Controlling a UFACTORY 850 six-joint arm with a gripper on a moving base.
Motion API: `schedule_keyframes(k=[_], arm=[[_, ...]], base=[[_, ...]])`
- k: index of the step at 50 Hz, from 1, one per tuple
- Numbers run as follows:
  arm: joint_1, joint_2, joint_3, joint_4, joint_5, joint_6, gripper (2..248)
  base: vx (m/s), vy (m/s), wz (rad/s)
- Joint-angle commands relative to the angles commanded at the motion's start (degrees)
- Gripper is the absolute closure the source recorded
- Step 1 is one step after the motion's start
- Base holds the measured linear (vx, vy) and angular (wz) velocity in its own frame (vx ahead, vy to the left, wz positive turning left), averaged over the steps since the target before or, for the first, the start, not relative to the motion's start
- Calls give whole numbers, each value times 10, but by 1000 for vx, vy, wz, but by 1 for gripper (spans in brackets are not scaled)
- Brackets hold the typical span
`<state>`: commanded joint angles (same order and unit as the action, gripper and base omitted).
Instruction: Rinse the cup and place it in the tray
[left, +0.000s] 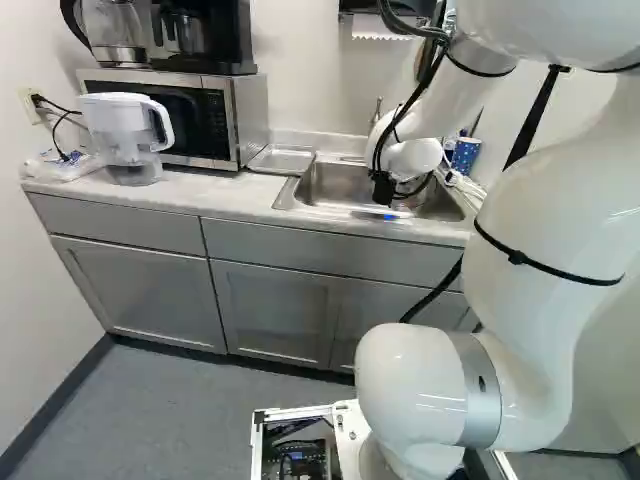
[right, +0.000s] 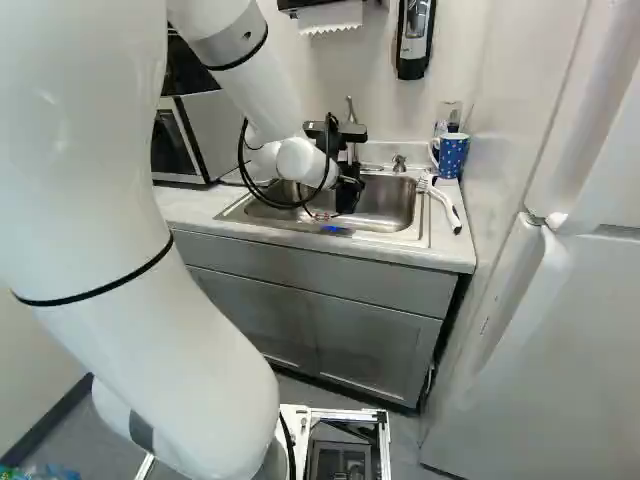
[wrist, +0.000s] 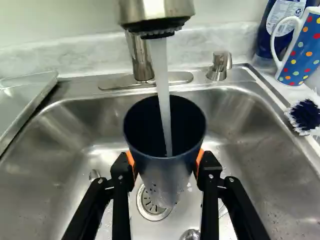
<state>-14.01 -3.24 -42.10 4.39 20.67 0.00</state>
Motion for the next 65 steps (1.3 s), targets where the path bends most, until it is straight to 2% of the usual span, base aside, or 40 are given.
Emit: schedule_keyframes(k=[65], arm=[[0,0,0,0,0,0,125]], base=[[0,0,0]])
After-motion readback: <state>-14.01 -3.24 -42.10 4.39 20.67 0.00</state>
